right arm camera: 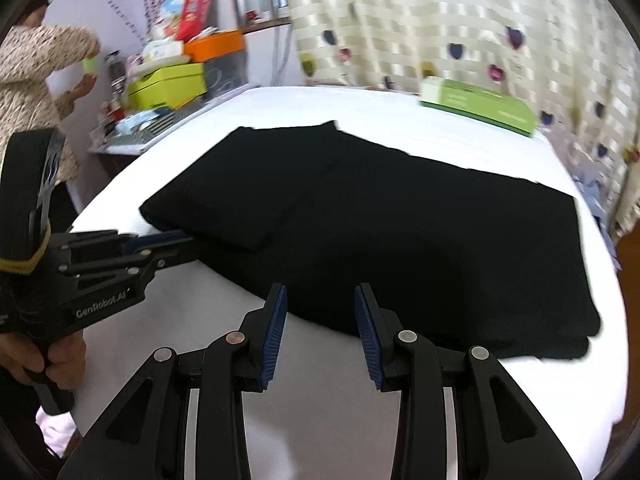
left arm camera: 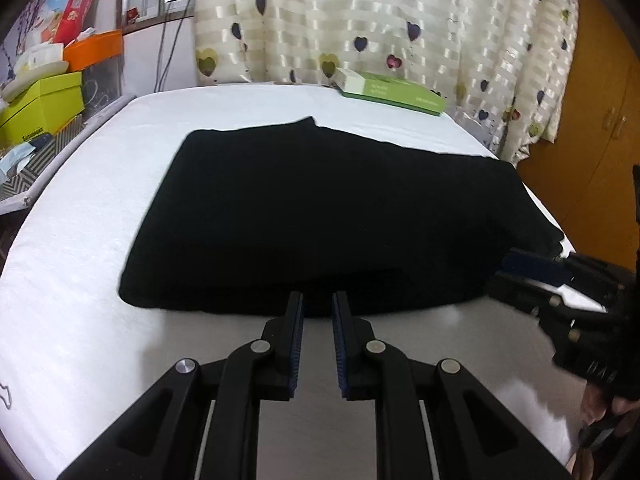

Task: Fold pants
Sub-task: 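Withdraw both grippers above the folded black pants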

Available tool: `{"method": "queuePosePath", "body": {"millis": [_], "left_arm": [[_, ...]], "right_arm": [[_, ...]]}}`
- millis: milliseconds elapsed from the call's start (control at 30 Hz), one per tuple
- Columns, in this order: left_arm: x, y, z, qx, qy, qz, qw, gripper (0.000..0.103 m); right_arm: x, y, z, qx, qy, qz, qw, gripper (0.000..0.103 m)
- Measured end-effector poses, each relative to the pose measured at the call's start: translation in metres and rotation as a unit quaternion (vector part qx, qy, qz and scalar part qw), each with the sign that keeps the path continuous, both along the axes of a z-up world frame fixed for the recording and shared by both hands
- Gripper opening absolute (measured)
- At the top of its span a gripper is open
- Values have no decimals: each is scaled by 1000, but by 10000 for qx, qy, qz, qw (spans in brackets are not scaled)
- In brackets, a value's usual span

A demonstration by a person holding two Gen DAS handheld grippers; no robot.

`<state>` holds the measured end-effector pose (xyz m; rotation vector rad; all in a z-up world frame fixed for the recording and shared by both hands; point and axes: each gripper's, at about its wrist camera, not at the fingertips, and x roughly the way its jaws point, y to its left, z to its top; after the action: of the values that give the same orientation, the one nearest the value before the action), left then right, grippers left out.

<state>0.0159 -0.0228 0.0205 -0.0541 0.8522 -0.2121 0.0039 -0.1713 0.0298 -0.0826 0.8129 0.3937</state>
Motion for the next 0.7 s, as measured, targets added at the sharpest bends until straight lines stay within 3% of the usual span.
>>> {"method": "queuePosePath", "body": {"millis": [233,700], "left_arm": [[-13,-18,15,5,-175,-267,9995,16],[-21,-25,25,-46,-249,-247,9994,16]], "right_arm": [[-20,-33,12,80,-166,-622,9979,37],[-36,-57,26,-121,-419,-1172,9921,41]]}}
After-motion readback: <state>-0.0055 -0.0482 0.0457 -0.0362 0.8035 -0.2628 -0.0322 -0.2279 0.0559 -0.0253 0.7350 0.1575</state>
